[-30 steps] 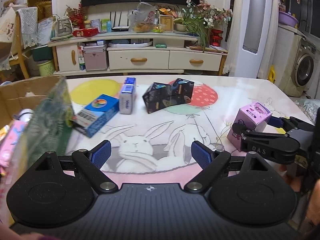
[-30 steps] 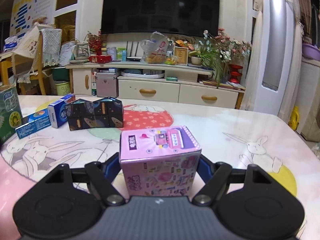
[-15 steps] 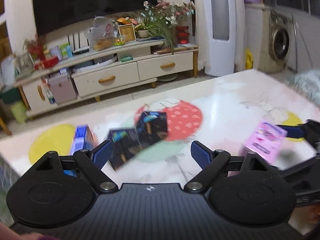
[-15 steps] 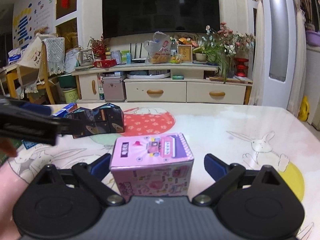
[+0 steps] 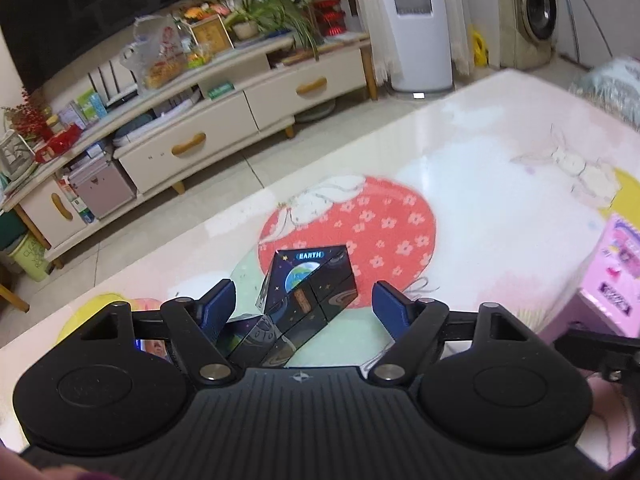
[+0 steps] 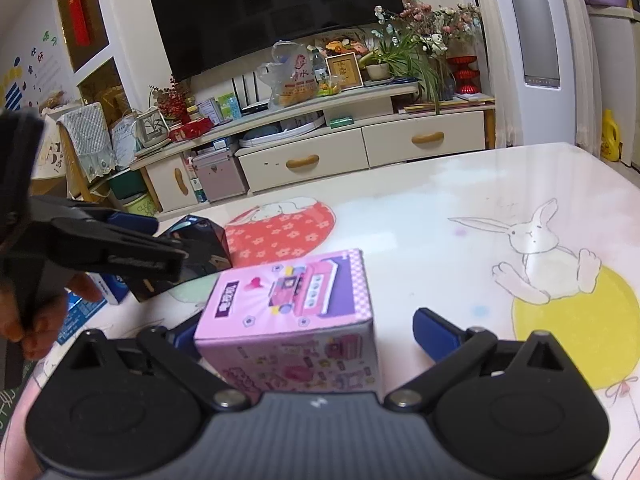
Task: Organize rigid objects
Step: 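Lower the left gripper onto the dark space-print cube and grasp it while the right holds the pink box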
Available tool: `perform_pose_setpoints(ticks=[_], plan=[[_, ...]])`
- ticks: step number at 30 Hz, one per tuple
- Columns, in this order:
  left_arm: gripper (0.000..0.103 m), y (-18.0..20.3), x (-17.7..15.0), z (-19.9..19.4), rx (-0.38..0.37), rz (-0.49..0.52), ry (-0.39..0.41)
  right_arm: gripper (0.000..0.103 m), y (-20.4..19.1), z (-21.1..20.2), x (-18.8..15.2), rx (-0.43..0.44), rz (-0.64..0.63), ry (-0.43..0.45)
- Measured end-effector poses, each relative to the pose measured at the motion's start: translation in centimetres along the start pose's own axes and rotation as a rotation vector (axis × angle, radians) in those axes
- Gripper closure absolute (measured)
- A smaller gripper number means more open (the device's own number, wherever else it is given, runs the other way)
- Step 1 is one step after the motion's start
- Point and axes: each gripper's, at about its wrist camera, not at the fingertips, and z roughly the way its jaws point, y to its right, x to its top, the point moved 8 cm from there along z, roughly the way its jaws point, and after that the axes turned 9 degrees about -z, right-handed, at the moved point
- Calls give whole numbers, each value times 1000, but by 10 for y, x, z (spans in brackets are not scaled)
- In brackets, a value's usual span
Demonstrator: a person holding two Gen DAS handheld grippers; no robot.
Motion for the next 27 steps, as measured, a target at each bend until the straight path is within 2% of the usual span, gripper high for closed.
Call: perform_pose_setpoints(ticks=[3,5,12,18,27], plan=[[12,2,-3,1,-6,32,-11,1,2,1,1,3,6,-1],[19,5,-6,1,-31,31,-28,1,2,0,2,4,8,0],[23,22,-18,-20,-108,98,-48,1,3,1,4,-7,-10,7],[23,28,-33,-23,-84,206,-36,1,1,1,4,-10,-27,5],[24,27,-45,-40,-82,154,-14,1,0,3,5,-7,-33,-2]])
